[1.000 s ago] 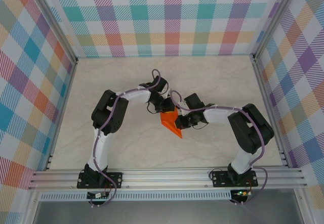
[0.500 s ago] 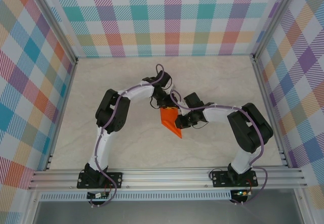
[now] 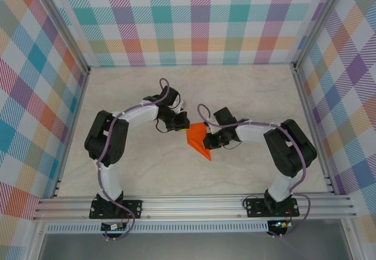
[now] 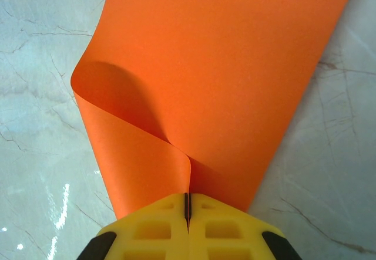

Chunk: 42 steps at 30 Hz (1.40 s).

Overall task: Fold a paper plane with a square sheet of paper (fold left side to right side)
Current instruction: Third fold the triangle at the center of the table.

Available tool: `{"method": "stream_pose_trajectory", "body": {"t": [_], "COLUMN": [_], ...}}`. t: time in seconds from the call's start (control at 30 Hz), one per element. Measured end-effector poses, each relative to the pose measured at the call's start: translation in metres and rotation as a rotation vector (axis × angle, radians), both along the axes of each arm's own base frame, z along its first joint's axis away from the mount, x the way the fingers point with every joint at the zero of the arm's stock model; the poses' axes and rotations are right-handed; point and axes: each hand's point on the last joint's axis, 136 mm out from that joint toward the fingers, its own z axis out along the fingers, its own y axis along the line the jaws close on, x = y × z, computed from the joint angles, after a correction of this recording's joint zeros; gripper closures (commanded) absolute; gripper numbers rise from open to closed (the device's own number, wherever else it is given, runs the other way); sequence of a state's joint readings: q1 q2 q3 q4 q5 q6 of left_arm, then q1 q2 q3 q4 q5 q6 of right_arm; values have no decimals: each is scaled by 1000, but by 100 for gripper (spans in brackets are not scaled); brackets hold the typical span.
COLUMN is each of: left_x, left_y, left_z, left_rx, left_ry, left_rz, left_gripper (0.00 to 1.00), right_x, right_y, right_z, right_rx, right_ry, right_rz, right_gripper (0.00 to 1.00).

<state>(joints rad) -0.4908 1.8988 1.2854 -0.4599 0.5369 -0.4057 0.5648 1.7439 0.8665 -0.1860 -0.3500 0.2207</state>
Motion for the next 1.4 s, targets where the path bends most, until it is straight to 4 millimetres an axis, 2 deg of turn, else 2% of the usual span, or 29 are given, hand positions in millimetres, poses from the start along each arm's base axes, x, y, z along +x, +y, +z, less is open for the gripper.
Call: {"method": "stream_pose_trajectory", "body": {"t": [0.17, 0.3, 0.47, 0.6, 1.2, 1.4], "left_x": [-23, -36, -41, -44, -49, -51], "left_y": [-3, -16, -35, -43, -37, -34], "left_z": [0, -6, -2, -7, -42, -48], "left_rx": [-63, -90, -122, -122, -46, -34], "left_ry": [15, 31, 12, 14, 55, 57], "left_rz": [10, -1, -31, -47, -38, -36], "left_gripper": [93, 93, 93, 93, 94, 94], "right_x": [0, 0, 0, 0, 0, 0], "right_y": [0, 0, 1, 1, 1, 1], "right_z": [0, 0, 0, 0, 0, 0], "right_rx": [-1, -2, -5, -6, -8, -10], "right_ry": [1, 4, 8, 9, 12, 13], "right_rz": [0, 1, 2, 2, 3, 3], "right_gripper": [100, 100, 100, 100, 100, 100]}}
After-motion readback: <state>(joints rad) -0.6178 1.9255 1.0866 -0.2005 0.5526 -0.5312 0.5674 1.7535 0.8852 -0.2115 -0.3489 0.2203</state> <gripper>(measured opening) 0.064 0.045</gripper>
